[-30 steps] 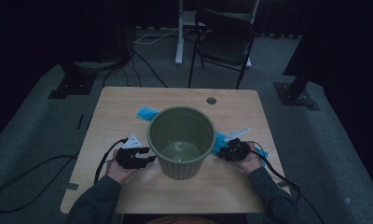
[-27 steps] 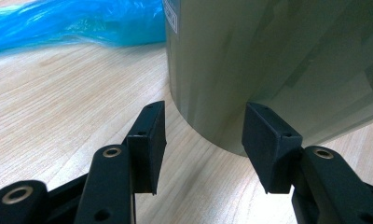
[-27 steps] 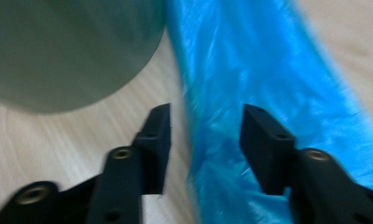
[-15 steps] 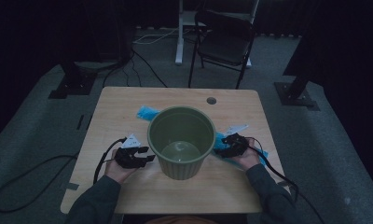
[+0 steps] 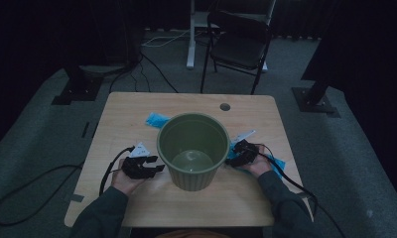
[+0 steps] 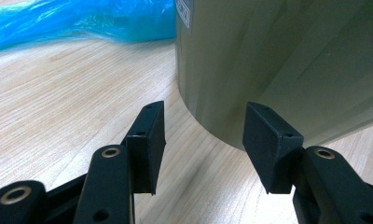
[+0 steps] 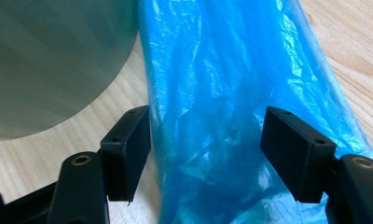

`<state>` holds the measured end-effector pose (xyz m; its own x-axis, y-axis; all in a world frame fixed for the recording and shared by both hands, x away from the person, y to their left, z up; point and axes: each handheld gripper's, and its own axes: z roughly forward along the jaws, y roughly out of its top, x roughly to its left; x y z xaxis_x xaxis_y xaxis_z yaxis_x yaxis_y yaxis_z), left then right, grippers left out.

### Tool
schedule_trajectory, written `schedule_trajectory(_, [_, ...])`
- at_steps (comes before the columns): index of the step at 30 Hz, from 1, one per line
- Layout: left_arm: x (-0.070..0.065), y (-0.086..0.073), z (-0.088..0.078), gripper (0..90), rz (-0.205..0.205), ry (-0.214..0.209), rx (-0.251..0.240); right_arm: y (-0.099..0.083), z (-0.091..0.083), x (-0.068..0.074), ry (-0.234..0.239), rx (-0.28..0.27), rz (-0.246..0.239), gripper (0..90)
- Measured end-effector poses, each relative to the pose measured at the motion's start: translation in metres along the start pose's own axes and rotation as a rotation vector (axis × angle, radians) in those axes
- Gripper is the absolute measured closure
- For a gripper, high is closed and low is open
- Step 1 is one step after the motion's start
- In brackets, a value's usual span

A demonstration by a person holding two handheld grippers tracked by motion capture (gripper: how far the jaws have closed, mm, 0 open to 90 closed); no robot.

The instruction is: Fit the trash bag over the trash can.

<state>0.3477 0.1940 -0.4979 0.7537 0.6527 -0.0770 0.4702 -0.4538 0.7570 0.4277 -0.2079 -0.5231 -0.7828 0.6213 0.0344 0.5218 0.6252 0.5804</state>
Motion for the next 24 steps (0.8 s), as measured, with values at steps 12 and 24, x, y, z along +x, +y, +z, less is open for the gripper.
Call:
schedule_trajectory(12, [0.0,0.0,0.002,50.4,-0.002,-0.007,0.004,0.003,0.004,-0.01,-0.02,0.018,0.01,46.5])
schedule_trajectory(24, [0.002,0.0,0.0,51.1,-0.026,-0.013,-0.008,0.007,0.001,-0.014,-0.032,0.064,-0.01,87.9])
